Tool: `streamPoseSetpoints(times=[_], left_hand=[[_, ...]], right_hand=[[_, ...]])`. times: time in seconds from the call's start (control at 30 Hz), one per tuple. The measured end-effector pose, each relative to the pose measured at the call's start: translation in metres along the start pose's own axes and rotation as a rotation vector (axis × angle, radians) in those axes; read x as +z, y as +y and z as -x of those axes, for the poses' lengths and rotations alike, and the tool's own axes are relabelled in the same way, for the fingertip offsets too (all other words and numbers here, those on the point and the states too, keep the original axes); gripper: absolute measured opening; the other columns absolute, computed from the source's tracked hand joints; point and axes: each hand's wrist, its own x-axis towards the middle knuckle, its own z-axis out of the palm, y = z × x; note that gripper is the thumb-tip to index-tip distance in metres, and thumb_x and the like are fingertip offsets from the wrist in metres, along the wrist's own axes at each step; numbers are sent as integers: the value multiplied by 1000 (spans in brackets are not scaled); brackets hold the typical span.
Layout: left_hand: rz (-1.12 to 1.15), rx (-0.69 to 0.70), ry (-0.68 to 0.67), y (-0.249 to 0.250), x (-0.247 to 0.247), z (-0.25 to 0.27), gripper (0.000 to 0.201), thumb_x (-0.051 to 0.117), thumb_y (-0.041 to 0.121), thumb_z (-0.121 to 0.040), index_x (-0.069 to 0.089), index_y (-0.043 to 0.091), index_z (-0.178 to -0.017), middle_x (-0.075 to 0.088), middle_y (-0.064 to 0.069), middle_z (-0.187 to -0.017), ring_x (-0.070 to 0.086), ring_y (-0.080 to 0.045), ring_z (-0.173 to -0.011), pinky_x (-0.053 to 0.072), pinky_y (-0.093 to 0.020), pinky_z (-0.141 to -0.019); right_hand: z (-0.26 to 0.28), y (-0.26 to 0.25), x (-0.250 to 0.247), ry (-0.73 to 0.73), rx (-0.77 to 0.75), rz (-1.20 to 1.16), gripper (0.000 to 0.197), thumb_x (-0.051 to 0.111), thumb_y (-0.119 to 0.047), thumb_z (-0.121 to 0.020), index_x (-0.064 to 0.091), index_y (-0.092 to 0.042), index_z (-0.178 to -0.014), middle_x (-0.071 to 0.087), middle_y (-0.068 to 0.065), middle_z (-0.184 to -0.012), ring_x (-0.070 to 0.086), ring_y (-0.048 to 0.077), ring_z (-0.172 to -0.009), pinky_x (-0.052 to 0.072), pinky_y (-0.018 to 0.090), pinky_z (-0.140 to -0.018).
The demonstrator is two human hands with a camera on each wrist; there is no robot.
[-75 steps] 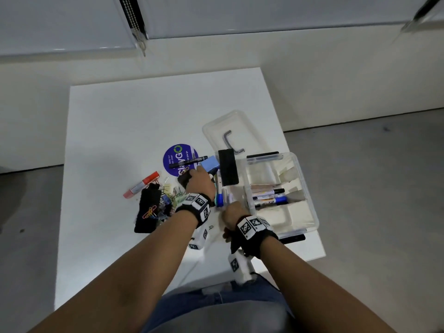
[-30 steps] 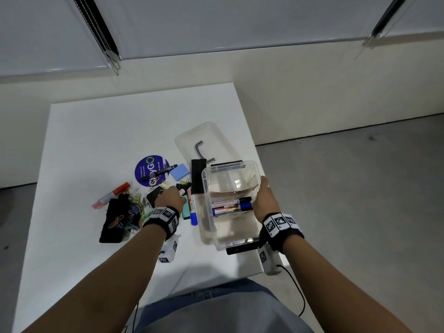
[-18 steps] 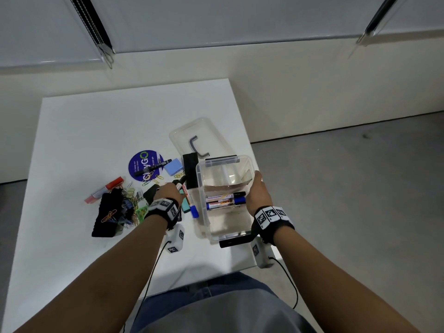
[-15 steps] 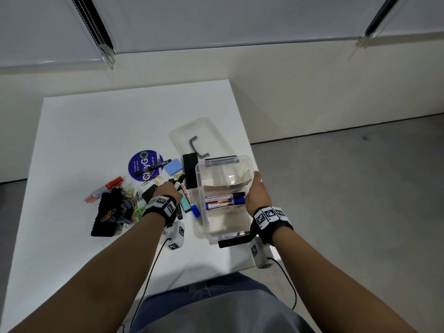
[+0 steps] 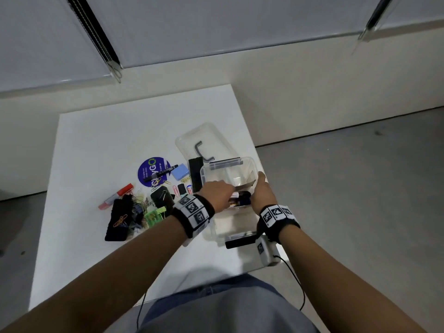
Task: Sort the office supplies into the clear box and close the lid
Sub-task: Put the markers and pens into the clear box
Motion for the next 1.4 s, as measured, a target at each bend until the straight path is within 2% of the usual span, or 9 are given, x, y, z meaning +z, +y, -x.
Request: streamPoseSetpoints(times=[0.2, 0.3, 0.4, 0.53, 0.7, 0.87, 1.17, 1.3, 1.4], left_hand=[[192, 73, 45, 1, 11, -5, 35, 56, 21, -92, 55, 18, -127, 63, -12, -109, 62, -30, -100, 50, -39, -80], [393, 116, 217, -21, 15, 12, 27, 54, 28, -95, 61, 22, -120, 64, -2, -105, 61, -21, -95, 49, -35, -83], [630, -12, 410, -57, 20, 28, 20, 50, 23, -97, 66, 19, -107, 67, 3, -98, 60, -12, -88, 50, -30, -79], [772, -294, 528, -129, 42, 39, 17, 49, 16, -96, 65, 15, -102, 69, -3, -97, 64, -19, -85, 54, -36, -76], [557, -613, 438, -217, 76, 54, 25, 44, 0, -90, 64, 8, -104, 61, -20, -106, 58, -38, -99, 45, -43, -84], [518, -865, 153, -289, 119, 88, 32, 65, 21, -85, 55, 15, -115, 55, -18, -117, 56, -39, -108, 45, -45, -94], [681, -743, 143, -303, 137, 100, 27, 63, 15, -85, 52, 8, -109, 52, -19, -111, 58, -37, -91, 47, -40, -79], [706, -635, 338, -288, 118, 80, 30, 60, 8, -83, 43, 4, -107, 44, -17, -106, 49, -29, -73, 46, -40, -69], [662, -543, 304, -274, 101, 52, 35, 60, 9, -84, 44, 6, -116, 46, -17, -113, 55, -31, -78, 46, -39, -69]], right_hand=[[-4, -1, -3, -22, 40, -69, 58, 40, 3, -85, 28, -10, -140, 50, 24, -126, 54, 42, -108, 47, 48, -94], [-2, -9, -5, 50, 57, 4, 57, 42, 1, -86, 31, -8, -141, 41, 24, -132, 46, 44, -117, 42, 49, -100], [3, -27, -8, 167, -14, 79, 53, 46, -1, -87, 37, -7, -139, 42, 23, -131, 45, 40, -118, 39, 44, -100], [14, -78, 4, 226, -194, 78, 47, 47, -1, -87, 48, -11, -133, 46, 17, -131, 47, 34, -118, 40, 41, -99], [34, -147, 64, -48, -329, 12, 35, 48, -2, -89, 53, -8, -123, 52, 15, -127, 55, 29, -113, 48, 38, -96], [26, -159, 150, -312, 13, 284, 54, 51, -20, -95, 30, 1, -140, 37, 21, -143, 42, 34, -130, 39, 39, -105], [15, -120, 193, -71, 50, 431, 52, 62, -18, -82, 39, 0, -126, 49, 19, -124, 53, 33, -112, 47, 38, -90], [8, -122, 196, -93, 166, 329, 56, 60, -19, -85, 37, 4, -130, 49, 19, -128, 53, 33, -116, 46, 37, -94], [5, -120, 194, -141, 215, 273, 44, 48, -13, -93, 37, 5, -132, 46, 21, -134, 51, 33, -121, 42, 38, -99]])
